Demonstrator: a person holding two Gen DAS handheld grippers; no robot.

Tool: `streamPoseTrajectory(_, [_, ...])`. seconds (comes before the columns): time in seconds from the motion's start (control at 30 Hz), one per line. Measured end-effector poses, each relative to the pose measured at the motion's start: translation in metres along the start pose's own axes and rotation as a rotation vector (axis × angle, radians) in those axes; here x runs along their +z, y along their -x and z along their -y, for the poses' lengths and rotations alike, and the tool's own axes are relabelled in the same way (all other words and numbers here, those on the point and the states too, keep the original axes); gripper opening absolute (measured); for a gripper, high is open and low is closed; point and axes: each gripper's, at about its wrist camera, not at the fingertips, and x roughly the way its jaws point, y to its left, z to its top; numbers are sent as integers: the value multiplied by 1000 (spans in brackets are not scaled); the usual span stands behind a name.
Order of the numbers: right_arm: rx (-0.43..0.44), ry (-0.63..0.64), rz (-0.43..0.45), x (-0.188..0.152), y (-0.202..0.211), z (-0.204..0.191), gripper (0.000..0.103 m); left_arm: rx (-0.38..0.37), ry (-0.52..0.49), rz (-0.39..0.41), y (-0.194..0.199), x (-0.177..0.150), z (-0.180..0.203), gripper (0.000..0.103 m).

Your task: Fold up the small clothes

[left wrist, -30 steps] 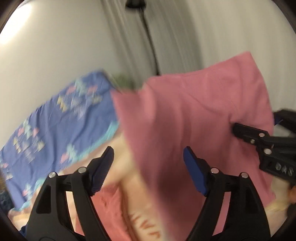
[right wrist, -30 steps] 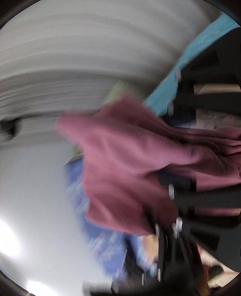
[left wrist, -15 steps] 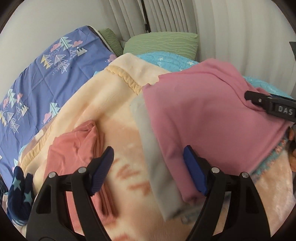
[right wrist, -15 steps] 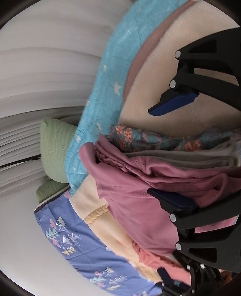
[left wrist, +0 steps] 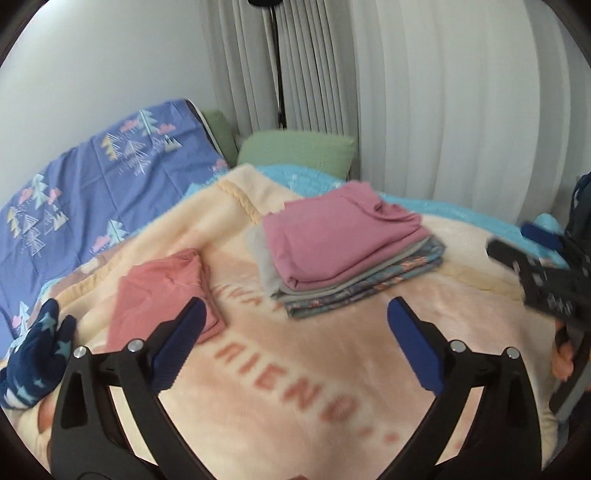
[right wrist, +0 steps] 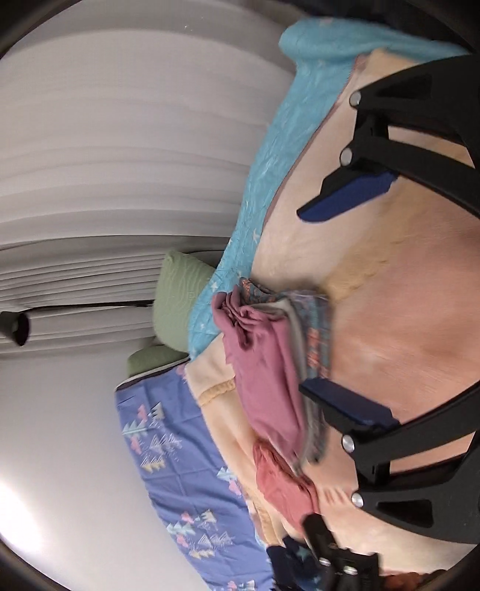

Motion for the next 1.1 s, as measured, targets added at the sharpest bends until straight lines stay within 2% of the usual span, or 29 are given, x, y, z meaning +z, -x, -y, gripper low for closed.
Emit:
streamPoseTrajectory(0.13, [39,-32,16,-18,48,-3,98,-5,49,27,43,-10,-1,101])
streamPoseTrajectory(0.27, [22,-36,50,-24,90,-11,100,25,24,58,86,-22,7,101])
streamPoseTrajectory(0.47, [-5,22,44,-25,132,-34,100,72,-2,117,145,-35,13,101])
streamPoseTrajectory(0.7, [2,22,-3,-30,166,-52,100,105,-4,151,198,-51,19,101])
streamPoseTrajectory(0.77, [-5,24,-7,-31,172,-55,100,82,10,140,208,-55,20,101])
streamPoseTrajectory(0.93, [-25,16,-7,-34,190,-58,100,-6,79,57,215,-64,19,101])
streamPoseTrajectory(1.1, [-53,20,-4,-33,196,-61,100,-38,143,-9,213,-75,13,101])
